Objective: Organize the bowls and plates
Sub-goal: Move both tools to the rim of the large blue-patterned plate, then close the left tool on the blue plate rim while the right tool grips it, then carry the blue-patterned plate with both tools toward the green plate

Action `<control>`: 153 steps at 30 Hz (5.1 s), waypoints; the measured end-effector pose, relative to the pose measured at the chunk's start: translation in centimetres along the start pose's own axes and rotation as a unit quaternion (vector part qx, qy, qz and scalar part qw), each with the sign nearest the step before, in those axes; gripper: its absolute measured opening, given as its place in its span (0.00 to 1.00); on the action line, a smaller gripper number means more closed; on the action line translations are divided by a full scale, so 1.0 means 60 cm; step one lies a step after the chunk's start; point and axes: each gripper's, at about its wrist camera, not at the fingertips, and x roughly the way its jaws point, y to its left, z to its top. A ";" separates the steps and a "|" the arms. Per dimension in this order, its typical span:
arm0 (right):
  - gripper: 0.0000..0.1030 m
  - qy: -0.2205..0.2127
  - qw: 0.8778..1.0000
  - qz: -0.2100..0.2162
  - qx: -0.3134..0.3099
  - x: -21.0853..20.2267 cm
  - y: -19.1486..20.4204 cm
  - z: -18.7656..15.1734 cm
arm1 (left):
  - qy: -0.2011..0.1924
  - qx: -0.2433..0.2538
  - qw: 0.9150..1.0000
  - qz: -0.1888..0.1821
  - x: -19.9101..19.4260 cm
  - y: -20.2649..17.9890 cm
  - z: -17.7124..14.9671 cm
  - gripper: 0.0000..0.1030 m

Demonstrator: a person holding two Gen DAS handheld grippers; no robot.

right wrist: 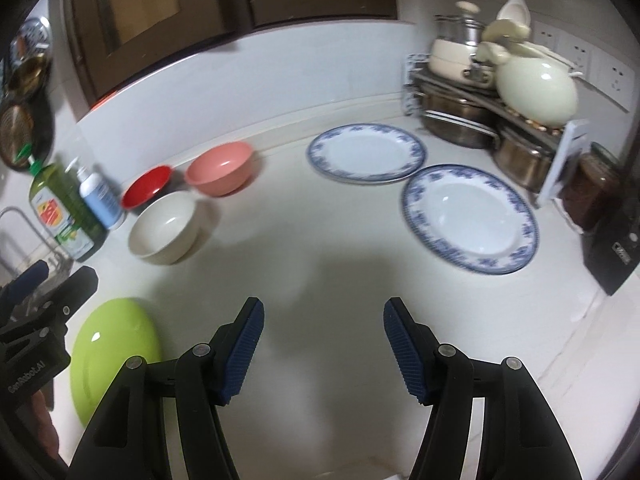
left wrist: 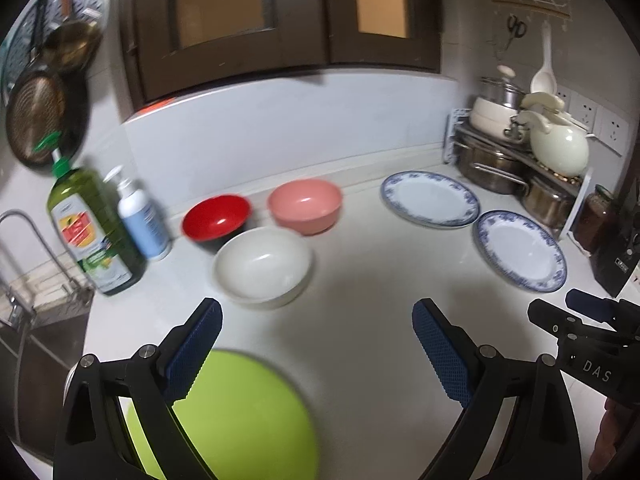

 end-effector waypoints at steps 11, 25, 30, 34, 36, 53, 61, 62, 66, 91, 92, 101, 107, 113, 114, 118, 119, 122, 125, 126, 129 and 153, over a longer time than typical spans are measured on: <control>0.61 -0.017 0.999 -0.031 0.028 -0.001 -0.112 0.034 | -0.010 0.026 0.999 -0.034 0.038 -0.116 0.057 0.94; 0.61 -0.020 0.996 -0.054 0.070 0.043 -0.248 0.075 | 0.009 0.052 0.997 -0.057 0.123 -0.249 0.110 0.94; 0.61 -0.016 0.994 -0.050 0.095 0.067 -0.285 0.083 | 0.016 0.066 0.996 -0.066 0.146 -0.282 0.124 0.94; 0.61 -0.018 0.992 -0.061 0.110 0.081 -0.311 0.090 | 0.026 0.070 0.995 -0.072 0.173 -0.310 0.139 0.94; 0.61 -0.015 0.991 -0.064 0.115 0.087 -0.320 0.093 | 0.031 0.072 0.994 -0.077 0.185 -0.322 0.143 0.94; 0.61 0.007 0.987 -0.095 0.131 0.170 -0.402 0.117 | 0.087 0.092 0.988 -0.083 0.312 -0.400 0.137 0.87; 0.61 0.027 0.985 -0.102 0.140 0.223 -0.433 0.114 | 0.129 0.095 0.982 -0.097 0.374 -0.427 0.125 0.74; 0.61 0.030 0.984 -0.102 0.141 0.228 -0.435 0.114 | 0.132 0.095 0.982 -0.099 0.380 -0.429 0.124 0.74; 0.61 0.036 0.983 -0.107 0.144 0.243 -0.444 0.111 | 0.139 0.103 0.980 -0.102 0.395 -0.440 0.122 0.73; 0.46 0.060 0.980 -0.106 0.155 0.287 -0.473 0.113 | 0.201 0.095 0.965 -0.140 0.456 -0.473 0.100 0.45; 0.46 0.060 0.981 -0.105 0.155 0.286 -0.474 0.112 | 0.200 0.095 0.965 -0.141 0.456 -0.473 0.099 0.44; 0.34 0.065 0.982 -0.116 0.137 0.290 -0.468 0.115 | 0.201 0.091 0.966 -0.133 0.460 -0.468 0.104 0.36; 0.33 0.068 0.981 -0.117 0.137 0.290 -0.466 0.118 | 0.203 0.082 0.966 -0.134 0.457 -0.463 0.104 0.35; 0.33 0.067 0.981 -0.118 0.137 0.272 -0.460 0.120 | 0.194 0.073 0.969 -0.132 0.434 -0.451 0.110 0.35; 0.33 0.064 0.982 -0.117 0.137 0.267 -0.457 0.120 | 0.194 0.071 0.969 -0.132 0.430 -0.447 0.111 0.35; 0.33 0.059 0.982 -0.118 0.132 0.248 -0.444 0.121 | 0.189 0.060 0.972 -0.129 0.405 -0.426 0.113 0.35; 0.33 0.057 0.983 -0.118 0.129 0.242 -0.440 0.120 | 0.187 0.059 0.972 -0.128 0.398 -0.421 0.113 0.35; 0.33 0.052 0.984 -0.117 0.120 0.225 -0.425 0.120 | 0.180 0.052 0.975 -0.122 0.379 -0.404 0.112 0.35; 0.33 0.048 0.986 -0.113 0.114 0.211 -0.406 0.121 | 0.171 0.045 0.977 -0.115 0.358 -0.382 0.111 0.35; 0.33 0.046 0.987 -0.111 0.111 0.207 -0.398 0.120 | 0.168 0.042 0.978 -0.112 0.350 -0.372 0.110 0.35; 0.33 0.042 0.989 -0.103 0.100 0.191 -0.374 0.118 | 0.160 0.034 0.981 -0.103 0.329 -0.344 0.104 0.35; 0.33 0.029 0.999 -0.016 -0.001 0.098 -0.149 0.088 | 0.105 -0.071 0.992 -0.013 0.147 -0.073 0.039 0.33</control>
